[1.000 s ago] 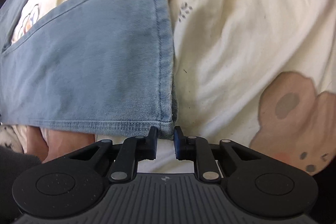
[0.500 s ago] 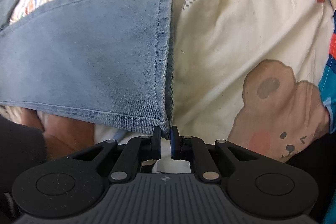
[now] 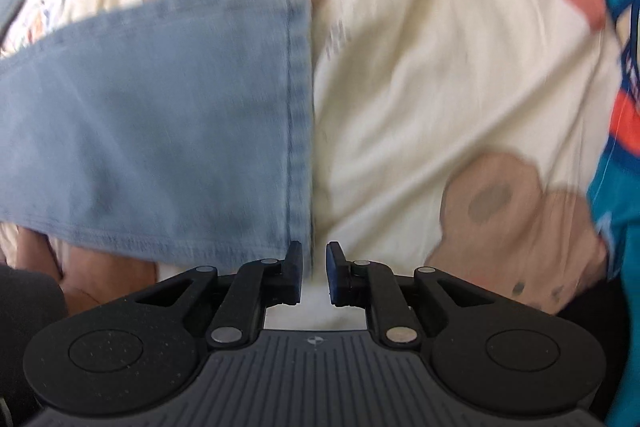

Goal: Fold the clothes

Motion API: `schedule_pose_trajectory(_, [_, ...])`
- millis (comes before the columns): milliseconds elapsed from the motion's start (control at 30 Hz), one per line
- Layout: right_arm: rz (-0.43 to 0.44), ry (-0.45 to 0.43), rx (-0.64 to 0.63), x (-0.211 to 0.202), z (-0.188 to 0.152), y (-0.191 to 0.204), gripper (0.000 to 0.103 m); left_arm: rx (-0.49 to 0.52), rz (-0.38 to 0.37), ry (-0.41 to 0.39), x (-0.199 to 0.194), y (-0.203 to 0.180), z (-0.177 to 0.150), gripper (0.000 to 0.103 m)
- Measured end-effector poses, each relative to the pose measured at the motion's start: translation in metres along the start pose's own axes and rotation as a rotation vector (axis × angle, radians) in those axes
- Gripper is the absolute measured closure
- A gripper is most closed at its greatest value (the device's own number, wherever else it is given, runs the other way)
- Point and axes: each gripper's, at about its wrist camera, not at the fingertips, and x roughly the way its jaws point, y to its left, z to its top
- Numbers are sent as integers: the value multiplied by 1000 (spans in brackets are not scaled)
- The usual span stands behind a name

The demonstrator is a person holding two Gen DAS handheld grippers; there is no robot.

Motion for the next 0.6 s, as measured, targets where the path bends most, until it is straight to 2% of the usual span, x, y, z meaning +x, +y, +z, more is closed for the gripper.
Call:
schedule_pose_trajectory(167, [49,-112,-25,-17,22,2,89,35,-69,-63,-16,-22,11,76])
schedule_pose_trajectory(200, [62,-129,-35,-18,26,4,88,46,-76,-58,-16,-27,12,76])
schedule_pose_trajectory(267, [76,-153,-60,-17,33,10,86,68,-75,-34,-10,-35,11,84])
schedule_pose_trajectory(367, [82,-167,-93,-10,39,29,85,91,-88,-13,-2,-46,8,85])
schedule_pose_trajectory(600, [65,-164,-111,20,52,45,85,98,-8,47,37,-40,3,88])
